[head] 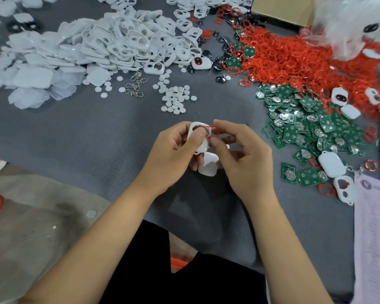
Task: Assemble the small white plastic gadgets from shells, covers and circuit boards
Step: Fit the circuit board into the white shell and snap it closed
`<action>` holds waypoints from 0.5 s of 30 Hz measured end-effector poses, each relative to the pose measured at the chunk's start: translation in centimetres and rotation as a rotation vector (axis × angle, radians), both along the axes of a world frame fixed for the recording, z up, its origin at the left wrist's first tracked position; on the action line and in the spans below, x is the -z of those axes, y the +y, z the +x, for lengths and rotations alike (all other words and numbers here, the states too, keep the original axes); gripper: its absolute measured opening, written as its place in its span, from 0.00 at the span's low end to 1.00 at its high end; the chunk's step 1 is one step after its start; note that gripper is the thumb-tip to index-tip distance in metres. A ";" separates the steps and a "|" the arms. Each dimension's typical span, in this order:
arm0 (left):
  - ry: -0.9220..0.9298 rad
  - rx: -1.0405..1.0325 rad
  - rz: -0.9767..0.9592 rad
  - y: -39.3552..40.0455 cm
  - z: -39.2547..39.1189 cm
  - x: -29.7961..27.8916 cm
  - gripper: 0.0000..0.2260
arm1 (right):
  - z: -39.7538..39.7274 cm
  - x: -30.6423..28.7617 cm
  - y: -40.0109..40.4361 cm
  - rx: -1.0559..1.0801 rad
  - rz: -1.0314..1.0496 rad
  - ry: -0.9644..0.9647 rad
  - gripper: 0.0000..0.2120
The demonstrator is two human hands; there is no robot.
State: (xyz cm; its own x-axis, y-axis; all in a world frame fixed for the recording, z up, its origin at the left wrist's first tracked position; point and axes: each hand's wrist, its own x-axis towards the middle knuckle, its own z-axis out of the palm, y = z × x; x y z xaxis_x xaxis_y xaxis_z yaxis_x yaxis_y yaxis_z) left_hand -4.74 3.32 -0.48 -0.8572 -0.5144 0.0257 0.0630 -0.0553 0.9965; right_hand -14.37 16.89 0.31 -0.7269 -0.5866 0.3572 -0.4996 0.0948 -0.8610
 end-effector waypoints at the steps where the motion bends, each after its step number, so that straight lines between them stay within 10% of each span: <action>1: -0.005 0.003 -0.010 0.0 0.0 0.1 0.08 | -0.1 -0.1 0.1 0.004 -0.005 0.014 0.12; 15: -0.036 0.062 -0.132 0.3 0.1 -0.3 0.13 | 0.0 -0.3 0.1 0.135 0.015 0.258 0.07</action>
State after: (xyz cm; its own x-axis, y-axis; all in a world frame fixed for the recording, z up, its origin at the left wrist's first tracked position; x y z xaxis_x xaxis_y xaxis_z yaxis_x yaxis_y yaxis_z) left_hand -4.60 3.60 -0.21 -0.8888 -0.4545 0.0582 0.0278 0.0733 0.9969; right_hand -14.34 17.01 0.59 -0.6851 -0.4974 0.5322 -0.6837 0.1868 -0.7055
